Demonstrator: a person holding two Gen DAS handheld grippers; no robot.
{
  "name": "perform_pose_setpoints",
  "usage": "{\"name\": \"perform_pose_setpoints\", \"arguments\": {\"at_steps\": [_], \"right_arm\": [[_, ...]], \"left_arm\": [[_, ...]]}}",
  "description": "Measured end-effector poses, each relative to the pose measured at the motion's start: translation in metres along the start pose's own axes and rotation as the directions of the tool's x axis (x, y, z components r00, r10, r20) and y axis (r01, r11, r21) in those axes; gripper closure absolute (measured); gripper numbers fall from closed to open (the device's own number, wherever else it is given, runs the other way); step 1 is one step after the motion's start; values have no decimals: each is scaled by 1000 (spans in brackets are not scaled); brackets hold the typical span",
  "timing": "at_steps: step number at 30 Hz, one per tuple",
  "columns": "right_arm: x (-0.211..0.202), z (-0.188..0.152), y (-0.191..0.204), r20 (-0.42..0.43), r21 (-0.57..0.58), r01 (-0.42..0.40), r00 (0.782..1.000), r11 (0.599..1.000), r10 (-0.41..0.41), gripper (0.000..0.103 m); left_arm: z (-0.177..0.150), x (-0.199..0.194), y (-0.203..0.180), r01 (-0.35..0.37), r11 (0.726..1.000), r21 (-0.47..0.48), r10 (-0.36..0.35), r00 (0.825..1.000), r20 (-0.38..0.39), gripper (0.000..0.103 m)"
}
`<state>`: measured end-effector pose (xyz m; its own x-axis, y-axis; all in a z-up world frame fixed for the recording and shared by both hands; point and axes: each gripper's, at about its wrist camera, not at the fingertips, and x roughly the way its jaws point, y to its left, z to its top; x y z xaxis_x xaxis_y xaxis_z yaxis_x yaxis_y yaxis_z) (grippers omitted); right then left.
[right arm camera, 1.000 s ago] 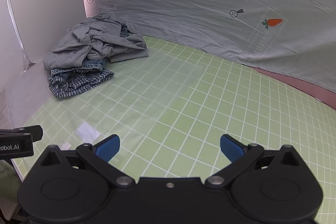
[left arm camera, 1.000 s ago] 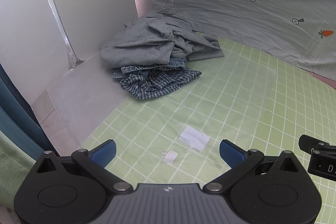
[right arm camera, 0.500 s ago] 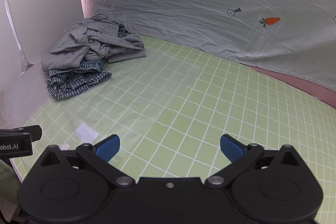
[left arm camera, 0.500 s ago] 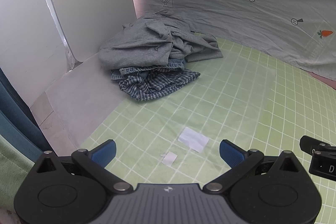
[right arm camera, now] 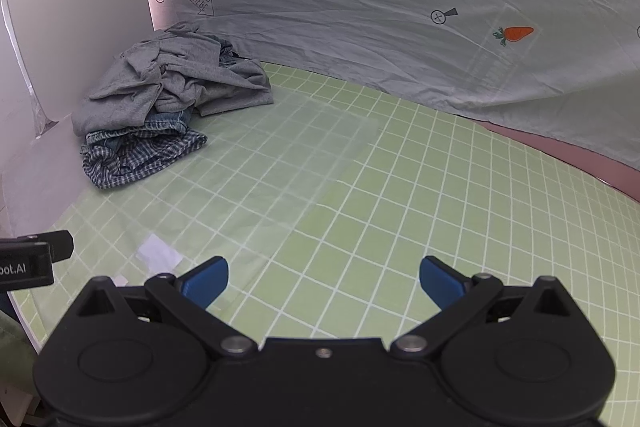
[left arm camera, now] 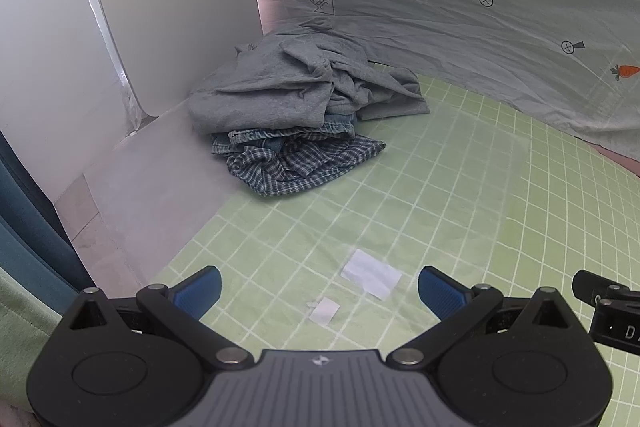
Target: Fold clothes
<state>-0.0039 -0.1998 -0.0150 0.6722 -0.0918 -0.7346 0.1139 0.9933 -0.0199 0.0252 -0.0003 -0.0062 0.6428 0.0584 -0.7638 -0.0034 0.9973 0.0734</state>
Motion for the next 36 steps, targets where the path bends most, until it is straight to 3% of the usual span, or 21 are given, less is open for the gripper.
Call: {"name": "perform_pose_setpoints", "arguments": {"at_steps": [10,16,25,27,36], "right_arm": [[22,15,9,-6,14,-5,1000,1000,5,0],[47,39,23,-13,0,-25,1000,1000,25,0],[111,107,55,-10,-13,-34,999,999,34,0],[133,125,67,-12,-25,-47,999,999,46,5],[232,208,131,-23,-92,-108,994,990,107,19]], "left_arm": [[12,21,10,-10,1000,-10,9,999,-49,0],[36,48,32,-21,995,-96,12,996,-86,0],[103,123,88,-44,985,-167,22,991,-128,1],[121,145,100,-47,982,-184,22,991,-133,2],[201,250,153,-7,957,-292,-37,988,-148,23]]}}
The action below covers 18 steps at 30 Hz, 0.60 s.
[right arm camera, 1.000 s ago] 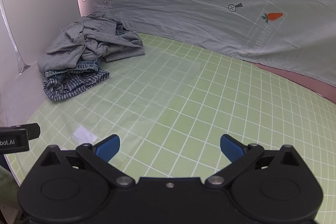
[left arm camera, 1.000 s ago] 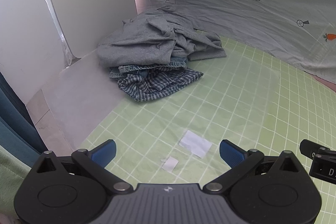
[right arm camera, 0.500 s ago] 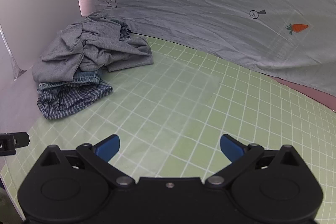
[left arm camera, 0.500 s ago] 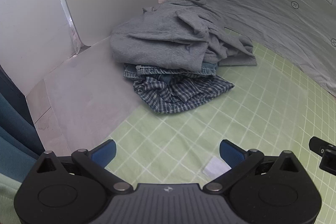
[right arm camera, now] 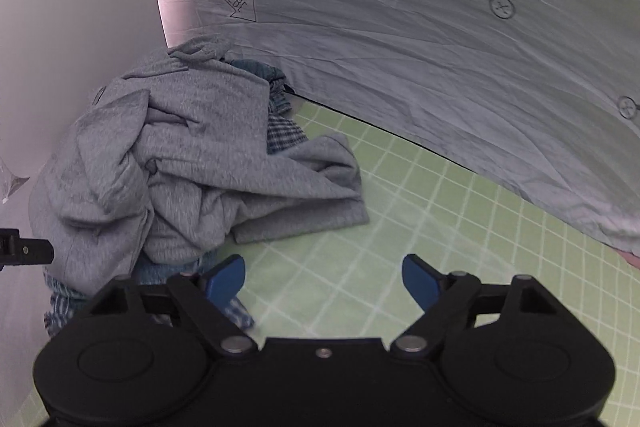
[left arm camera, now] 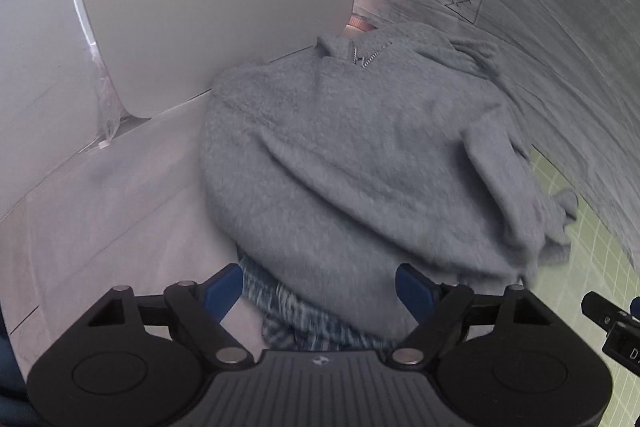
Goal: Fold clothes
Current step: 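Reach both tools into the grey hoodie on the pile and close on it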
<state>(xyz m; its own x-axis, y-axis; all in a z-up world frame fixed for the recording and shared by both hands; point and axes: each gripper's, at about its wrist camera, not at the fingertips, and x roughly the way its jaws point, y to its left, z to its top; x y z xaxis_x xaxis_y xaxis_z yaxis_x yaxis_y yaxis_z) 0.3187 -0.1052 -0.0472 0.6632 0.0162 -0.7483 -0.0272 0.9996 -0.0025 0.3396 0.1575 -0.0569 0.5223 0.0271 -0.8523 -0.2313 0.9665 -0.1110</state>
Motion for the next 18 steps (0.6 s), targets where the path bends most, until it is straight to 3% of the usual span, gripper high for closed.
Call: {"name": "perform_pose_setpoints", "arguments": {"at_steps": [4,10,14,16,18], "right_arm": [[35,35,18,19,2,-45,999,999,45,24],[78,63,37,20,42,-136,991,990,135,25],[100,61,26,-25,152,-191,980,970,196,14],[109,58,11,-50,263,-246,962,933,268,15],[112,54,1,-65,325,-287,944,901,324,24]], "left_arm": [[24,23,1,41,999,-21,-41,999,-21,23],[27,29,13,120,992,-36,-122,991,-48,25],[28,30,12,139,989,-40,-141,989,-51,29],[26,28,12,165,985,-42,-167,985,-42,43],[23,25,11,190,981,-50,-191,981,-29,55]]}}
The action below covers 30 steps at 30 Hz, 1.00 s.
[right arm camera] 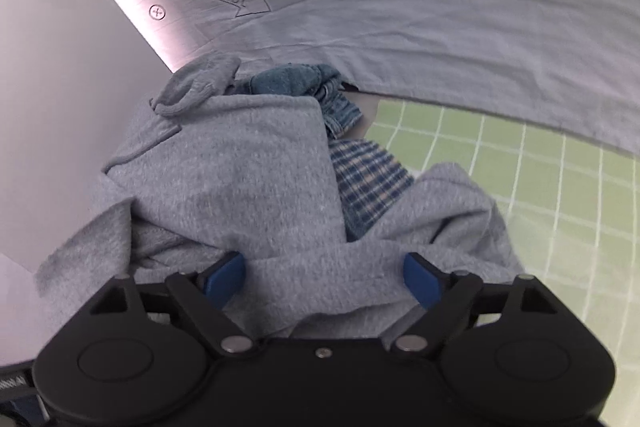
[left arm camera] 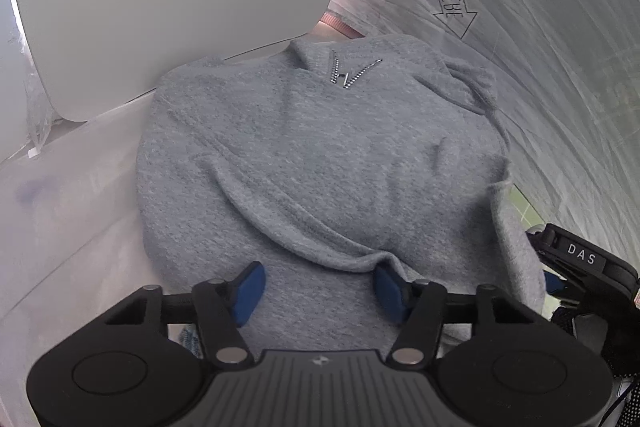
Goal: Fold clothes
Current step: 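Reach both tools into the grey hoodie on the pile and close on it, then lift the grey hoodie off the pile with both tools and pull it away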
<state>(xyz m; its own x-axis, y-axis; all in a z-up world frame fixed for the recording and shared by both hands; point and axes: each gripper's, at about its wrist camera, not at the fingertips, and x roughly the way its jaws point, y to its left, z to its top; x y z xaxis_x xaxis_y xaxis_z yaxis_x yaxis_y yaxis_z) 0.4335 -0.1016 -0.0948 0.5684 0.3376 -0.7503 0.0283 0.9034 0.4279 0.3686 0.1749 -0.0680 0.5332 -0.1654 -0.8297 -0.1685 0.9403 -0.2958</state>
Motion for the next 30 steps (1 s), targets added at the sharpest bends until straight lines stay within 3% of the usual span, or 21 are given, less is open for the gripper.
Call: {"name": "perform_pose_setpoints", "arguments": {"at_steps": [1,3,4,6,8,15,22,25,28,29,30], "right_arm": [[-1,-1,-1,-9,-1,-10,1000,1000,10,27],[-6,-2,3,-14,-47,-5,1000,999,5,53],[-9,-4,5,-12,-72,2,1000,997,-3,61],[-17,-9,8,-3,-102,9,1000,995,-9,85],[-27,-14,5,17,-89,-1,1000,996,3,92],[-106,-54,-13,165,-54,-8,986,999,16,95],[-198,-114,-14,308,-152,176,944,973,-122,95],[-203,-124,-35,260,-90,200,950,976,-171,95],[-189,-125,-46,188,-55,208,963,977,-195,94],[-182,-123,-45,169,-60,217,964,974,-204,93],[-178,-122,-43,167,-68,227,963,972,-213,92]], "left_arm": [[-2,-1,-2,9,1000,4,-9,1000,8,64],[-4,-5,-11,-5,1000,31,4,1000,25,74],[-5,-7,-17,-18,998,63,16,999,34,84],[-8,-10,-30,-72,988,134,64,996,60,97],[-13,-14,-35,-103,981,163,90,992,83,100],[-37,-63,-40,-122,972,201,89,982,165,102],[-90,-106,-45,-36,978,204,7,990,142,102],[-114,-104,-39,-11,988,151,-2,996,90,101],[-118,-102,-25,-17,996,82,11,998,68,97],[-116,-102,-21,-23,997,71,18,997,73,94],[-111,-103,-17,-39,998,58,33,996,86,83]]}}
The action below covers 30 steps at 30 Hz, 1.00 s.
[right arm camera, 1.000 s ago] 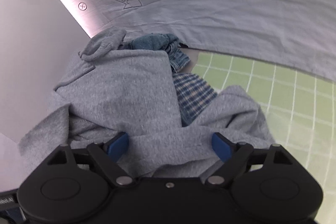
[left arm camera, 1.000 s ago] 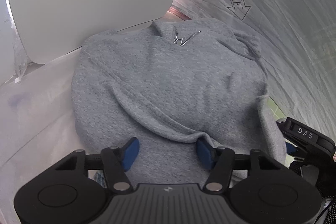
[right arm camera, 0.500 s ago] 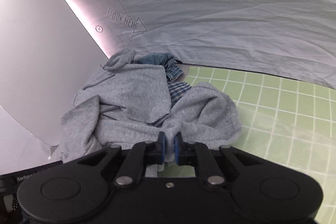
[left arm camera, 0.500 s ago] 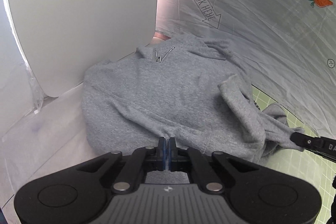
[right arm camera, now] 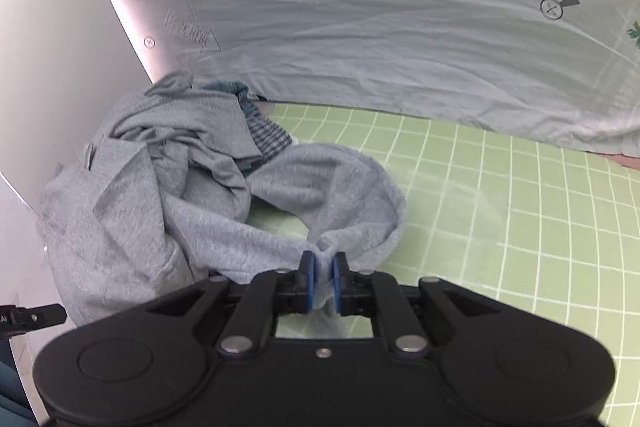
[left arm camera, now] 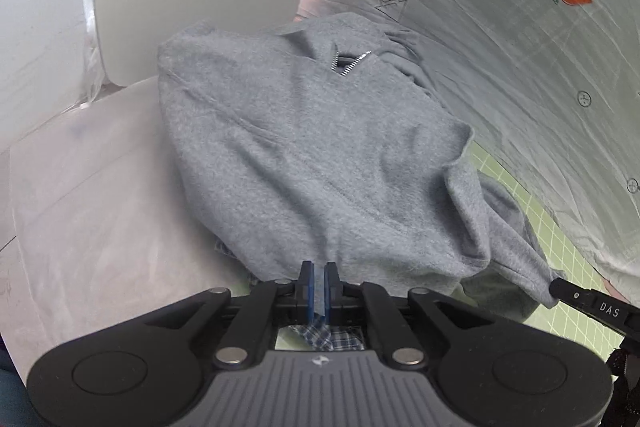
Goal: Fold clothes
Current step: 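Lift the grey hoodie off the pile with both tools and pull it away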
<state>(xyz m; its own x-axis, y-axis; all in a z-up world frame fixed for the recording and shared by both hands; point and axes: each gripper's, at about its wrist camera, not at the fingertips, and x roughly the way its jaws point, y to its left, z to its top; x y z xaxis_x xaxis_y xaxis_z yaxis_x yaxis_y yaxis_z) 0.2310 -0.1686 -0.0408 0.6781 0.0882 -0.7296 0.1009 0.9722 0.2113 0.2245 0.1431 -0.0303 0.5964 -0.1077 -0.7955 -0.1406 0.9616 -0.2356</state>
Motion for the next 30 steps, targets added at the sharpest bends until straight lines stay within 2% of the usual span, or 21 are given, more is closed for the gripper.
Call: {"name": "perform_pose_setpoints", "arguments": {"at_steps": [1,2,3,4,5,7,12,16,20,22,24,27,29,30], "right_arm": [[3,2,3,0,-12,1,1000,1000,-1,91],[7,4,5,-2,-20,4,1000,1000,-4,89],[12,7,7,-3,-23,7,1000,1000,-7,79],[18,12,9,-4,-22,7,1000,1000,-7,74],[23,17,10,-3,-19,7,1000,1000,-8,64],[36,27,15,-2,-12,4,1000,1000,-4,60],[81,52,28,-15,-19,-34,999,999,34,41],[124,64,46,-75,-66,-66,995,996,61,37],[157,74,61,-108,-90,-98,990,991,88,35],[166,81,68,-104,-100,-95,991,990,85,31],[173,86,73,-91,-127,-83,993,988,71,23],[181,91,76,-82,-152,-79,994,985,68,20],[182,91,75,-81,-155,-103,993,982,92,23],[181,90,74,-80,-155,-127,990,980,116,34]], "left_arm": [[5,0,5,-19,1000,-13,19,1000,14,69],[11,3,9,-39,999,-32,40,999,26,62],[18,7,14,-60,997,-52,62,997,37,51],[25,12,19,-74,995,-70,77,996,41,41],[32,17,24,-86,992,-87,90,995,42,38],[45,32,32,-107,988,-114,111,993,29,36],[71,70,53,-143,974,-174,144,990,-12,34],[84,89,65,-142,971,-191,142,990,-18,24],[93,105,75,-110,972,-207,107,994,-28,23],[96,113,80,-104,969,-223,98,995,-37,17],[97,119,86,-97,960,-263,89,995,-45,14],[95,123,92,-58,941,-333,45,998,-45,16],[94,124,95,-26,927,-374,12,999,-40,30],[94,122,92,-24,928,-371,12,999,-35,49]]}}
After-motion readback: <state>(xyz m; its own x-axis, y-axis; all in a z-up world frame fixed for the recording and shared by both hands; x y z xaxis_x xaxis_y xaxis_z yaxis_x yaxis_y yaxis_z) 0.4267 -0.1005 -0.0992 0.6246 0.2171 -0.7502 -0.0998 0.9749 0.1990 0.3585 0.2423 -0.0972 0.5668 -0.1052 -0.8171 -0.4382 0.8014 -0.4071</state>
